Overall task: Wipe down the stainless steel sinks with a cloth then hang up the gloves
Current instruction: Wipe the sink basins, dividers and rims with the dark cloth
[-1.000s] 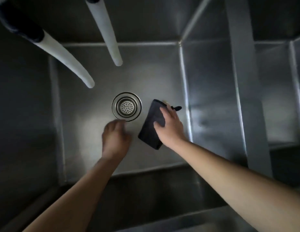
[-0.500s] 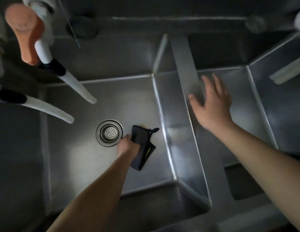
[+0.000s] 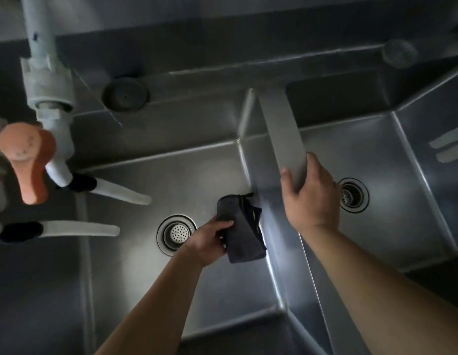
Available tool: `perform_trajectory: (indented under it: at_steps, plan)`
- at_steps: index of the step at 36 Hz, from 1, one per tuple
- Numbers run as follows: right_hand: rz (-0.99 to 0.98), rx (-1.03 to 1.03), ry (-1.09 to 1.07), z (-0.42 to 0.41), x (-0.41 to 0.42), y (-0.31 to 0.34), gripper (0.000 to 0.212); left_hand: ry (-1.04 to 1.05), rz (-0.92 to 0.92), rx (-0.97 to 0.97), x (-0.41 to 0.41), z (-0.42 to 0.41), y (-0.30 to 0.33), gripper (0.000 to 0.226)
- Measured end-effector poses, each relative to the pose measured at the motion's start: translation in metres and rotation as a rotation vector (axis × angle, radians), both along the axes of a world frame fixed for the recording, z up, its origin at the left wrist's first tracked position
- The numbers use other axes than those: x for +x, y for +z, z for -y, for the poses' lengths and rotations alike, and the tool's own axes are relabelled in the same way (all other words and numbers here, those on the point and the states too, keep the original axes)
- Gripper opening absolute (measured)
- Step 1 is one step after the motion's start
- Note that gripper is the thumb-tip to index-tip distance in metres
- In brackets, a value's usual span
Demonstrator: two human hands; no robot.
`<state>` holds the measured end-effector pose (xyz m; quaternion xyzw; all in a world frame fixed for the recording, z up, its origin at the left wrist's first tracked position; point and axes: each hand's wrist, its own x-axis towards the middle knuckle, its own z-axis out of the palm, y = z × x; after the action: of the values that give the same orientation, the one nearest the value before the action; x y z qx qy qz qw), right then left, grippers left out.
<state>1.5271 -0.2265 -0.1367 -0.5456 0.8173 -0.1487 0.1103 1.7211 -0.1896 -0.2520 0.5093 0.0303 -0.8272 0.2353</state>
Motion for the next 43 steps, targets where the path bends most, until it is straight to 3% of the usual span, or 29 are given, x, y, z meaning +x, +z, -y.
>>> perform_trajectory:
  at_steps: [3, 10, 13, 19, 22, 28, 43]
  plan:
    - [0.029, 0.014, 0.008, 0.002, 0.000, 0.000, 0.057, 0.063, 0.038, -0.103, -0.011, 0.026, -0.002, 0.061]
    - [0.057, 0.031, 0.009, 0.001, -0.001, 0.000, 0.059, 0.048, 0.741, -0.392, -0.040, 0.110, -0.008, 0.065]
    - [0.063, 0.028, 0.023, 0.003, -0.002, 0.000, 0.061, -0.055, 0.869, -0.445, -0.052, 0.139, -0.015, 0.067]
    - [0.041, 0.002, 0.027, 0.001, -0.003, -0.005, 0.065, -0.226, 0.739, -0.365, -0.094, 0.173, -0.019, 0.072]
    - [0.007, 0.014, 0.034, 0.001, -0.004, -0.007, 0.066, -0.235, 0.778, -0.347, -0.099, 0.181, -0.026, 0.060]
    - [-0.077, 0.079, 0.084, 0.001, -0.005, -0.008, 0.068, -0.195, 0.745, -0.332, -0.094, 0.176, -0.021, 0.067]
    - [0.015, 0.050, 0.116, 0.000, -0.009, -0.012, 0.057, -0.014, 0.521, -0.734, -0.082, 0.090, 0.091, 0.077]
